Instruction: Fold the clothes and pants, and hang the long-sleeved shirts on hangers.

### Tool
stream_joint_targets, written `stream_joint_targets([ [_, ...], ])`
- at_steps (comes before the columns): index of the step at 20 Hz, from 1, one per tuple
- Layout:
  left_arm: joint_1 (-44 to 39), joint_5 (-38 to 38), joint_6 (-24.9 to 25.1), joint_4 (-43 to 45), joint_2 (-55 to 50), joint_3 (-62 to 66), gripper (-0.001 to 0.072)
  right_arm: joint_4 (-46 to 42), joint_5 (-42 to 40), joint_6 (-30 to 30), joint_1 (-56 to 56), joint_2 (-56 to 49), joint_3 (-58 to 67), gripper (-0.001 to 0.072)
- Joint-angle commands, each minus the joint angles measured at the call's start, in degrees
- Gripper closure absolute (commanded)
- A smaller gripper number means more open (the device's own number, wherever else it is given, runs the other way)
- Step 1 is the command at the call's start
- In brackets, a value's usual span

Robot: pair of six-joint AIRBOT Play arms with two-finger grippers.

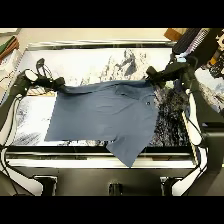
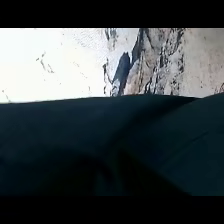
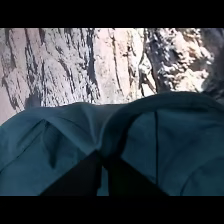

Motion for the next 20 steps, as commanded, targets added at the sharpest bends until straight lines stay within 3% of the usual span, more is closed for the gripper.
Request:
stream_joint_targets([
  [1,-0.15,1.05,-0.22,-2.56,-2.93,0.28,0.0218,1.77,2.97,1.16,0.17,-3.67,0.07,0.046],
  [2,0.37,0.39,-0.24,-2.99,-2.58,0.94,0.0184,1.73,1.6,0.81,-0.31,-2.93,0.07,0.0412],
  [3,1.33,-1.07,-0.2,-3.76,-1.9,2.01,0.0183,1.81,-0.74,-1.64,-1.22,-1.55,0.09,0.0409],
  [6,5.68,-8.74,2.51,-3.87,2.45,4.04,0.0177,1.27,-11.72,-14.19,-5.84,4.81,0.07,0.0278],
  [8,9.4,-15.58,4.74,-3.17,6.19,4.0,0.0177,-1.64,-21.18,-20.22,-10.08,9.22,-0.09,0.0279],
  [10,13.51,-23.19,2.91,-3.37,9.77,3.41,0.0177,-1.57,-27.65,-24.9,-14.1,13.88,-4.2,0.0285],
  [11,15.54,-23.96,1.22,-4.13,12.35,0.98,0.0177,-0.68,-27.69,-26.18,-15.8,17.2,-9.64,0.0287],
  [16,23.87,-20.2,2.4,-4.35,32.83,-28.65,0.0177,1.92,-21.88,-31.58,-17.68,33.42,-46.93,0.028],
  [20,26.69,-19.39,2.4,-4.31,44.87,-46.84,0.0177,6.25,-18.43,-35.78,-17.68,38.71,-64.15,0.028],
])
